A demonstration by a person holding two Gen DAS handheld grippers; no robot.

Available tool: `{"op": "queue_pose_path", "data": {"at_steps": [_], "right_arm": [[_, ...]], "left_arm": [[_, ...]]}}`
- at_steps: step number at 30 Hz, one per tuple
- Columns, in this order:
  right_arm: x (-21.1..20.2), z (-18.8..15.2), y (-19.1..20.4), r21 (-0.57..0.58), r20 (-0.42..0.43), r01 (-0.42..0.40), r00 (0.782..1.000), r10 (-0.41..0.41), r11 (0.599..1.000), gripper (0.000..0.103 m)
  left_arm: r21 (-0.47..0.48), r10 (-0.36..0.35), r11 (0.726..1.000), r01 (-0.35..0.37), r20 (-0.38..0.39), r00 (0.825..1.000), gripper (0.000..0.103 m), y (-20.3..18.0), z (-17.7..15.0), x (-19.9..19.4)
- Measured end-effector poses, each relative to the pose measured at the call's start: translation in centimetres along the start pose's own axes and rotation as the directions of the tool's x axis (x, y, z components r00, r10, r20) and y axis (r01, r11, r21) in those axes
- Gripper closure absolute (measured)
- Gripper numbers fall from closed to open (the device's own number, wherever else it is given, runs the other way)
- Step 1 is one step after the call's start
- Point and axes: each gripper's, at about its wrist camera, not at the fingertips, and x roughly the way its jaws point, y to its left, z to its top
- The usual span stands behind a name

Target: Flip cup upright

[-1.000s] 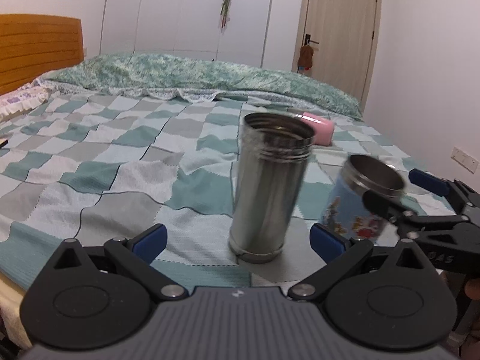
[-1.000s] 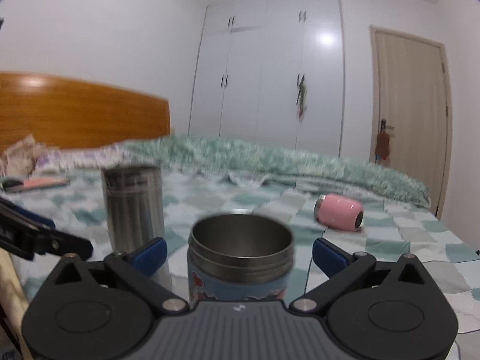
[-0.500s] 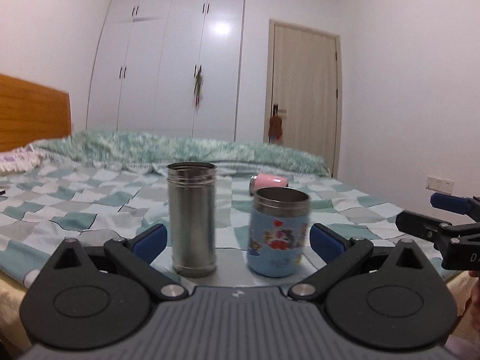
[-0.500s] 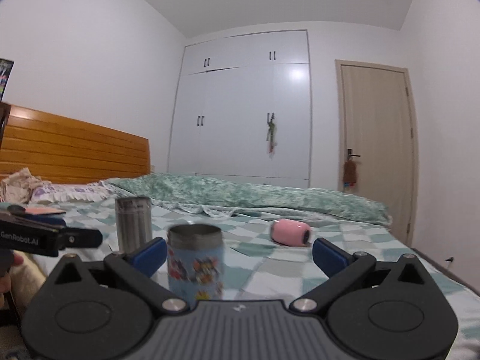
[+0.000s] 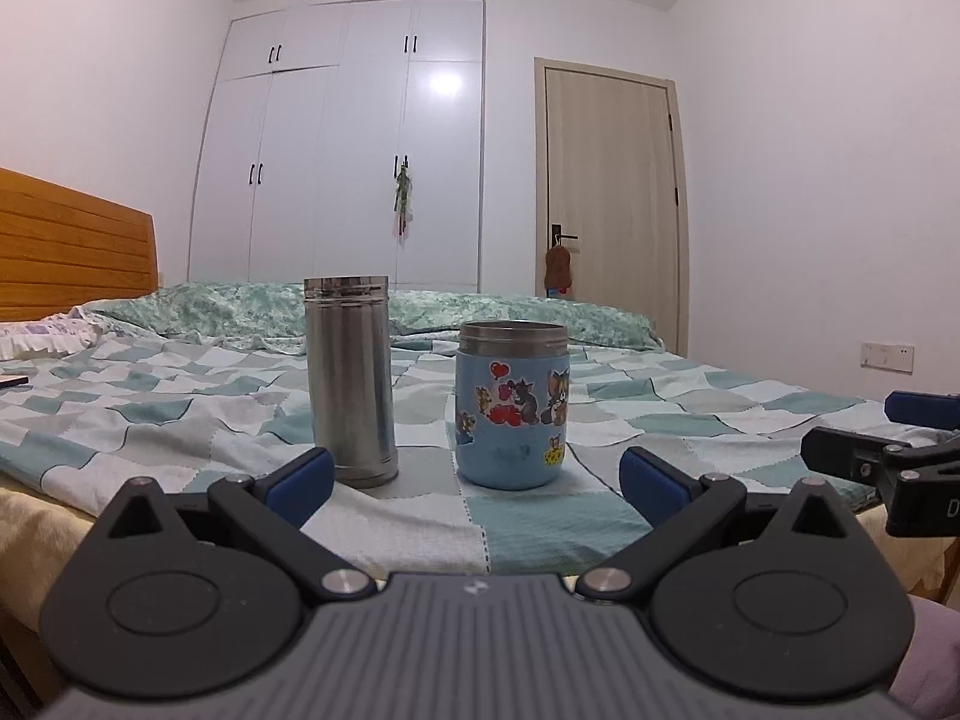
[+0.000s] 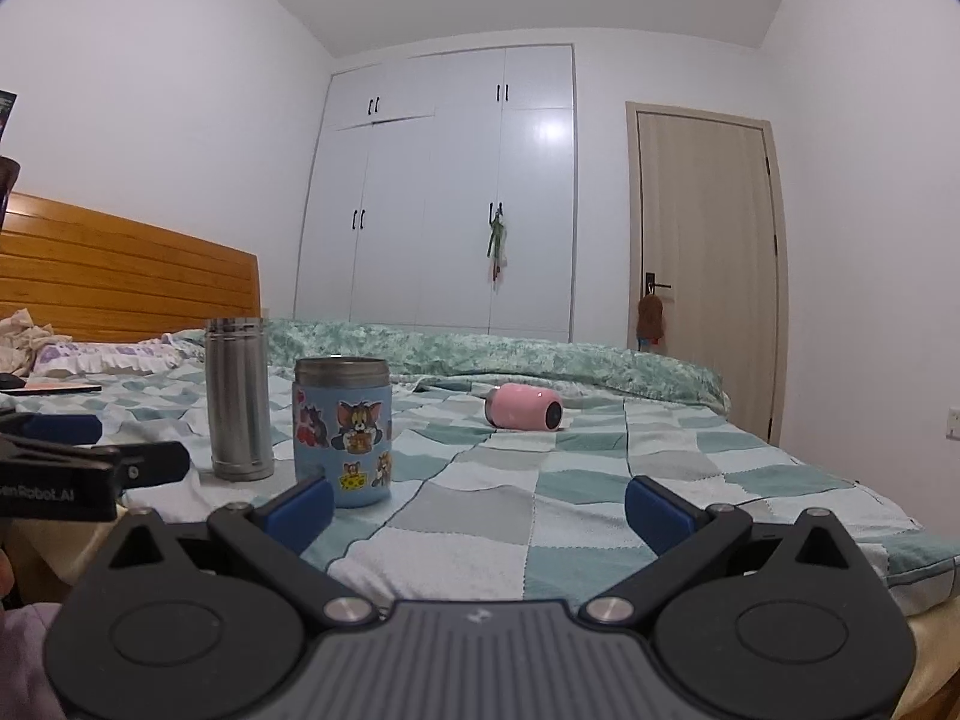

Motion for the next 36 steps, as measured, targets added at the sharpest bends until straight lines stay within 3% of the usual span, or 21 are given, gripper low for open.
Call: {"op": "queue_pose_path", "data": {"at_steps": [36], "right_arm": [[-0.05,-0.34,0.06,0.003,-0.002,0.004,1.000,-0.004,1.000,0.000]], "left_arm": [[-0.008,0.006,1.000,-0.006,0.014,1.000,0.000,0.24,-0.42,-0.48]]}}
